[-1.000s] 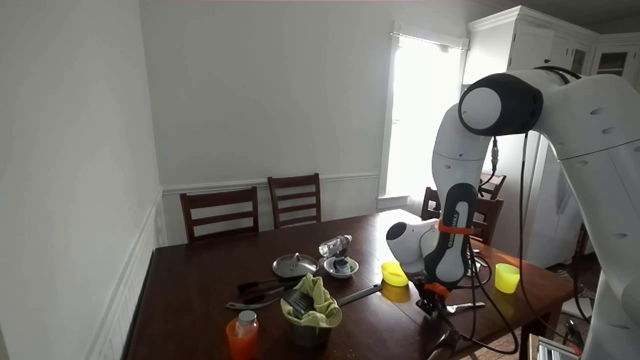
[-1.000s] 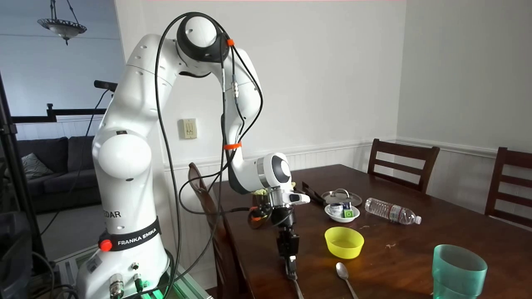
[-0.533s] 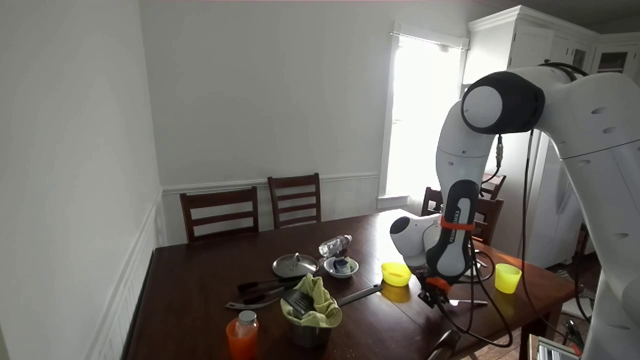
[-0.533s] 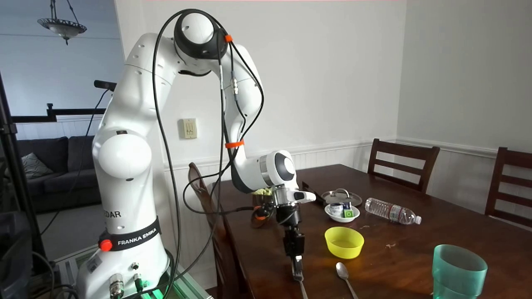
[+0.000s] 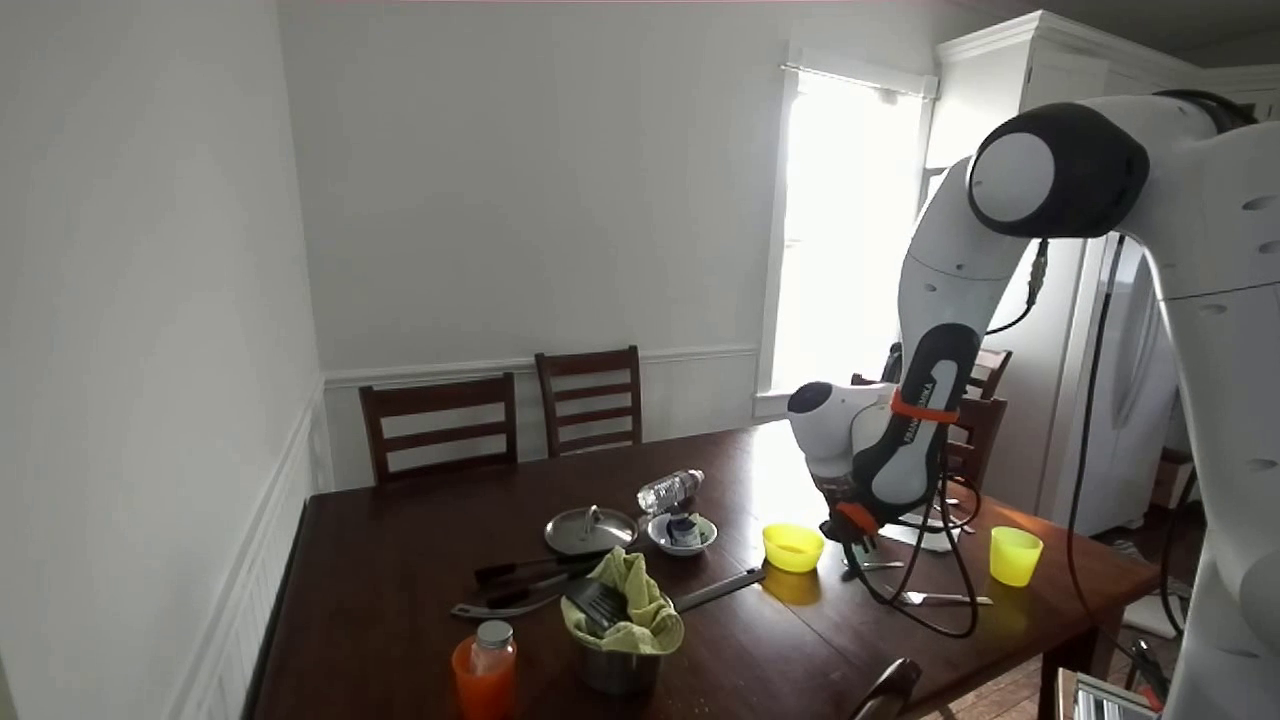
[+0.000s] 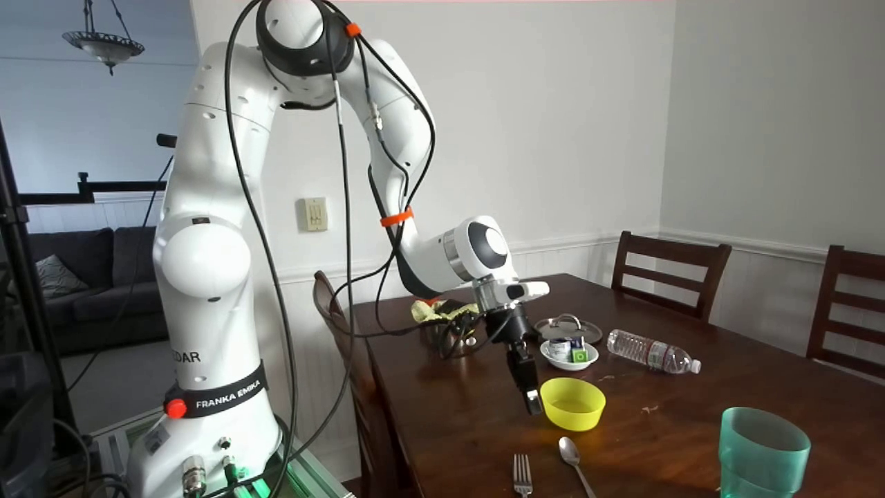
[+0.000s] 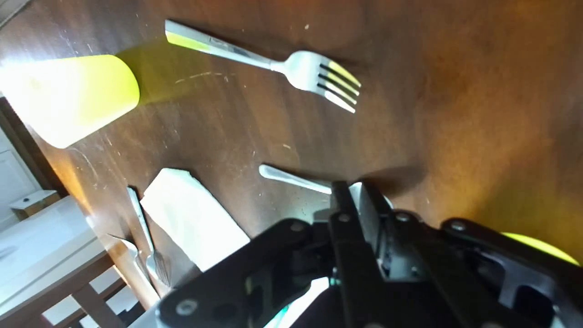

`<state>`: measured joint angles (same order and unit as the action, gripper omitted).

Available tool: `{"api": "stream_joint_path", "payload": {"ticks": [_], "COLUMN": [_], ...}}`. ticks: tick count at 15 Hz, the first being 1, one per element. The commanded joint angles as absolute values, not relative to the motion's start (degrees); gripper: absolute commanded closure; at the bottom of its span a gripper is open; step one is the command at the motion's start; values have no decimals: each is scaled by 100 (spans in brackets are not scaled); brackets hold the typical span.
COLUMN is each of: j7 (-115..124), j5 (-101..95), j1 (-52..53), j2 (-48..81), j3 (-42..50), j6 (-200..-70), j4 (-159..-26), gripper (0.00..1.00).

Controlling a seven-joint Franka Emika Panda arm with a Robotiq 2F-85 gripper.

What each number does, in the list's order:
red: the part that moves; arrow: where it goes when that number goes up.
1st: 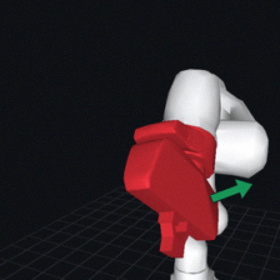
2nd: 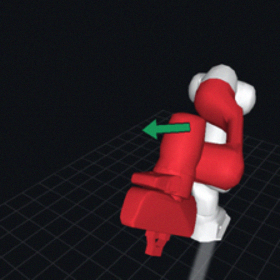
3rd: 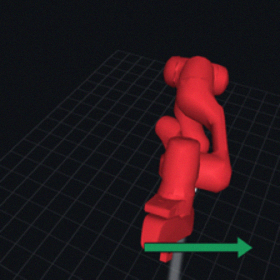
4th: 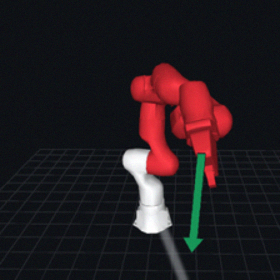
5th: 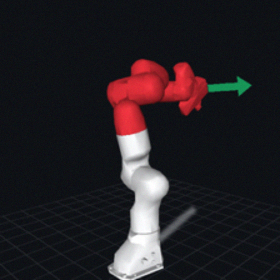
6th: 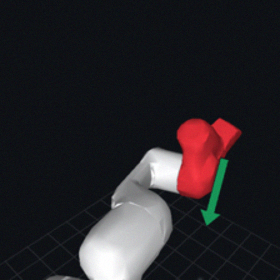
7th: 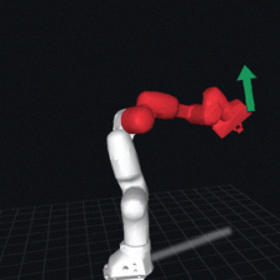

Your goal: Move the yellow bowl forward, then put the fork on the edge of the yellow bowl

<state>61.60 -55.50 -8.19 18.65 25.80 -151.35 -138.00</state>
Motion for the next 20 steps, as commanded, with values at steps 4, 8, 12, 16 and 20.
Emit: {"api": "stream_joint_path", "payload": {"ticks": [4,8,12,16,20], "j7": [6032,6123,6296,6229,6163], "j5": [-5496,-5582,-5663,-5577,-5523], "j1": [-1053,-1177,-1231,-1195,-1179], "j2": [1929,2284,2646,2909,3077], "j3": [2397,2443,2503,2576,2606], "j6": [-15092,-15191,-15535,-15768,-15634], "j4": [-13867,-13922,-13863,-13784,-13690], "gripper": [49,22,0,0,15]}}
